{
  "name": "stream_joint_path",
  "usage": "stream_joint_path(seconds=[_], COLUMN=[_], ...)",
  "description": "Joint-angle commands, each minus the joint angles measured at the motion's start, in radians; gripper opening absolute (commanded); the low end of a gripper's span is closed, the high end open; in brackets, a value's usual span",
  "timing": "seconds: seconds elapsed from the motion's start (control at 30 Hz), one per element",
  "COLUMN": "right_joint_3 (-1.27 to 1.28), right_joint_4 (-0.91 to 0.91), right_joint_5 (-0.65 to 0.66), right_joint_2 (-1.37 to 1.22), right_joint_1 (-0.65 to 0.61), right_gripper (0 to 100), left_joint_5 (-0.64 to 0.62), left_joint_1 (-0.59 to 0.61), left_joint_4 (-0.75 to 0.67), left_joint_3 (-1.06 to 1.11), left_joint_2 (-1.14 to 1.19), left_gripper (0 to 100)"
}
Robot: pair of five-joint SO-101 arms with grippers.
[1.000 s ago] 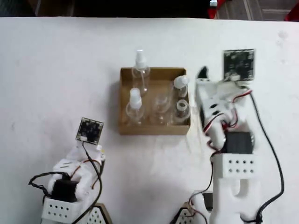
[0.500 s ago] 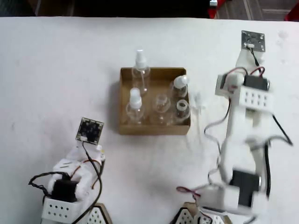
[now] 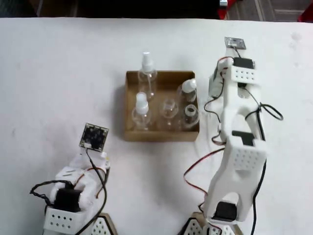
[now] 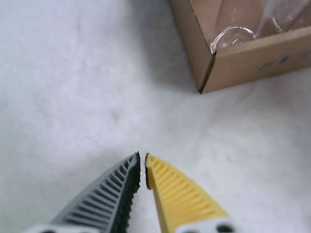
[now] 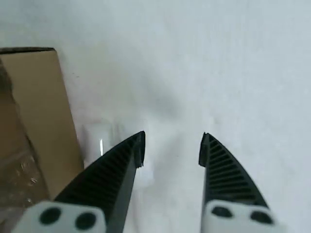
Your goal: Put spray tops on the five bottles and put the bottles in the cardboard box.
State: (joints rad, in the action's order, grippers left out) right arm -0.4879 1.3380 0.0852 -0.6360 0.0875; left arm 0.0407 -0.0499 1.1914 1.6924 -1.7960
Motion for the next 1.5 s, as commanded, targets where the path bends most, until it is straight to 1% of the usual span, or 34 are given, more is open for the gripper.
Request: stream_joint_path(seconds=[0.0, 0.1, 0.33, 0.6, 0.7, 0.83, 1.03, 1.2, 1.27, 1.4, 1.47], right_joint_3=[-0.132, -0.192, -0.204, -0.213, -0.227, -0.232, -0.230, -0.232, -0.236, -0.275, -0.311], right_joint_4=[0.061, 0.087, 0.081, 0.087, 0.131, 0.216, 0.291, 0.282, 0.252, 0.199, 0.199], right_joint_5=[0.005, 0.005, 0.005, 0.005, 0.006, 0.014, 0.014, 0.014, 0.014, 0.009, 0.014], right_joint_2=[-0.024, -0.061, -0.157, -0.150, -0.114, -0.071, -0.065, -0.108, -0.140, -0.183, -0.189], right_joint_1=[-0.018, -0.019, -0.045, -0.054, -0.050, -0.074, -0.087, -0.079, -0.070, -0.018, 0.008], right_gripper=[15.5, 15.5, 15.5, 15.5, 15.5, 15.5, 15.5, 15.5, 15.5, 15.4, 13.3], left_joint_5=[0.011, 0.011, 0.011, 0.011, 0.011, 0.011, 0.011, 0.011, 0.011, 0.011, 0.011], left_joint_1=[0.002, 0.002, 0.002, 0.002, 0.002, 0.002, 0.002, 0.002, 0.002, 0.002, 0.002], left_joint_4=[0.006, 0.006, 0.006, 0.006, 0.006, 0.005, 0.005, 0.005, 0.005, 0.005, 0.005], left_joint_3=[0.002, 0.002, 0.002, 0.002, 0.002, 0.002, 0.002, 0.002, 0.002, 0.002, 0.002], left_joint_2=[-0.007, -0.007, -0.007, -0.007, -0.007, -0.007, -0.007, -0.007, -0.007, -0.007, -0.007], left_gripper=[2, 2, 2, 2, 2, 2, 2, 2, 2, 2, 2])
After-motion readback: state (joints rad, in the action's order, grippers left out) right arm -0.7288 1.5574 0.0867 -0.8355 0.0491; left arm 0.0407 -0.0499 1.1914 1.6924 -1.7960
